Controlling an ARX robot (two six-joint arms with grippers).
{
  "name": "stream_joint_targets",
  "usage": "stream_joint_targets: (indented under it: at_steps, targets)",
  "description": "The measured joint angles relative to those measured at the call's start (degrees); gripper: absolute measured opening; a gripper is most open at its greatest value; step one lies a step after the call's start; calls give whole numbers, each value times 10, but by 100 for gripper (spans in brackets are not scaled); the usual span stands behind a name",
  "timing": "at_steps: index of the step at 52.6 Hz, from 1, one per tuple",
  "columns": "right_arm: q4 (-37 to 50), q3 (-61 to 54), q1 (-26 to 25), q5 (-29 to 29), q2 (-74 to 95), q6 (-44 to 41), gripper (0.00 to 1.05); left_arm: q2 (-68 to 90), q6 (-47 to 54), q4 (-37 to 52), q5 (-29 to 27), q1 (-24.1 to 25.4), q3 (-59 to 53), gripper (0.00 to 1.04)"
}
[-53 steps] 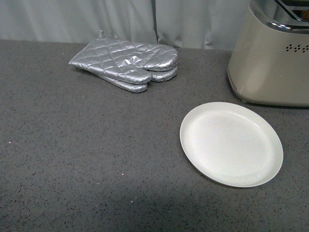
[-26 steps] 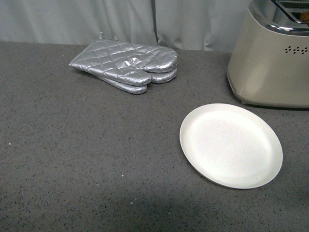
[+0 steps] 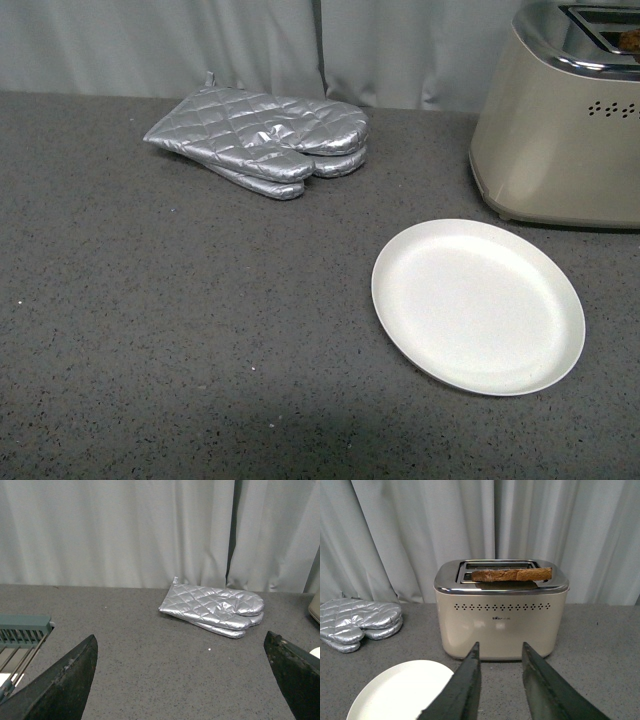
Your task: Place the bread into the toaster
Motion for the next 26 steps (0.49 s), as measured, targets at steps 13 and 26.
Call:
stream_joint_targets:
  at_steps: [13, 26]
  targets:
    - [0, 0, 0, 0, 0, 0, 73, 0, 0, 0, 0, 0, 0, 98]
    - [0, 0, 0, 0, 0, 1, 57, 0, 0, 0, 0, 0, 0, 98]
